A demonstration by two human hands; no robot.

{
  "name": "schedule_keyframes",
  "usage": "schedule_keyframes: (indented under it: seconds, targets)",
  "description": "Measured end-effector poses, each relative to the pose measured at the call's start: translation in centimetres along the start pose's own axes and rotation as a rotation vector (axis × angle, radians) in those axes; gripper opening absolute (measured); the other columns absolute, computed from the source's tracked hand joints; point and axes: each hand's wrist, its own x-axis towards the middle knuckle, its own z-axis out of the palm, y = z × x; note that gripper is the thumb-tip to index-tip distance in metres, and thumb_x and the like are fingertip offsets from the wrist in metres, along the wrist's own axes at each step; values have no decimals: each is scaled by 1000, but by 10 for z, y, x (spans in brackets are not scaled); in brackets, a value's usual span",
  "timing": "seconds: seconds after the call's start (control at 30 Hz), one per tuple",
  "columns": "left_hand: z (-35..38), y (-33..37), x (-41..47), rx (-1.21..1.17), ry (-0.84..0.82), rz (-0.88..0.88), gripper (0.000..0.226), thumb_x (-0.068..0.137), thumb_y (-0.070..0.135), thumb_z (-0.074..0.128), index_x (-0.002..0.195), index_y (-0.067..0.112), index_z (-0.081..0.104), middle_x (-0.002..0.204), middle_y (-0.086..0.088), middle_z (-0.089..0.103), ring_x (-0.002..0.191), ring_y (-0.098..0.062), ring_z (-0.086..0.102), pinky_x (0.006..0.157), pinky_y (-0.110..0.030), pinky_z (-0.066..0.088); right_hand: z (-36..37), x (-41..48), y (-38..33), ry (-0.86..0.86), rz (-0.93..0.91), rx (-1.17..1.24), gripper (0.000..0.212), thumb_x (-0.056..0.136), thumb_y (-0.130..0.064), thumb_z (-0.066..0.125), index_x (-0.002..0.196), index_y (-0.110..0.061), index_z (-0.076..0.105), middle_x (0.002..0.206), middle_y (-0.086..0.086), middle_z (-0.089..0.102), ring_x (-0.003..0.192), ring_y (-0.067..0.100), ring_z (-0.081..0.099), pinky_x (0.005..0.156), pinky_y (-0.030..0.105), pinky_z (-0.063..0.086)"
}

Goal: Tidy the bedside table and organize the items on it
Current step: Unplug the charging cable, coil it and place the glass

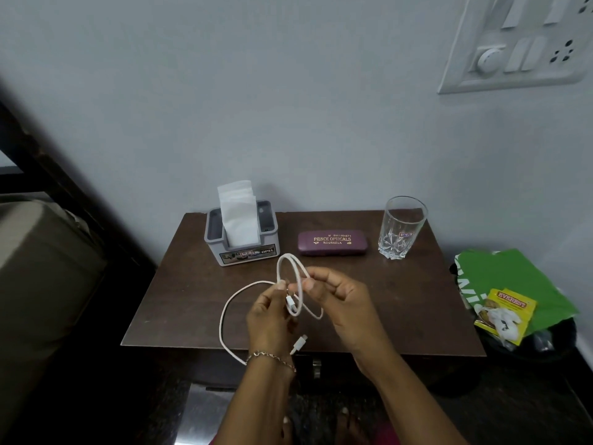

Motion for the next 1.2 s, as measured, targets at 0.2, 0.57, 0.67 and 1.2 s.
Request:
schedule_keyframes:
  seconds: [0.2, 0.57, 0.67, 1.2]
  targets:
    - [-3, 3, 0, 255, 27, 385, 32, 83, -10, 48, 79, 21, 50, 72, -9, 55, 64, -20, 53, 55, -28, 52, 14, -6, 2, -53, -56, -81, 20, 82, -4, 66, 97, -16, 71, 93, 8, 74, 87, 9, 68, 76, 16, 49]
    - [-4, 1, -3, 928, -356, 987, 37, 80, 7, 56, 115, 19, 60, 102, 5, 55, 90, 2, 53, 80, -4, 39, -9, 5, -10, 158, -77, 422, 24, 91, -14, 49, 110, -4, 60, 72, 4, 63, 88, 21, 70, 79, 26, 56]
    - [-4, 1, 2, 1038, -293, 1059, 15, 84, 29, 55, 92, 21, 65, 86, 5, 52, 77, -9, 53, 65, -17, 42, -8, 5, -6, 163, -93, 268, 32, 89, -24, 50, 115, -8, 61, 82, 4, 69, 93, 18, 68, 85, 29, 55]
    - [7, -7, -18, 578, -671, 449, 34, 93, 39, 42, 92, 12, 63, 89, 2, 66, 85, -4, 57, 79, -27, 48, -2, 7, 5, 397, 37, -683, 65, 69, -76, 1, 76, -32, 48, 101, -8, 42, 110, 16, 42, 103, 39, 29]
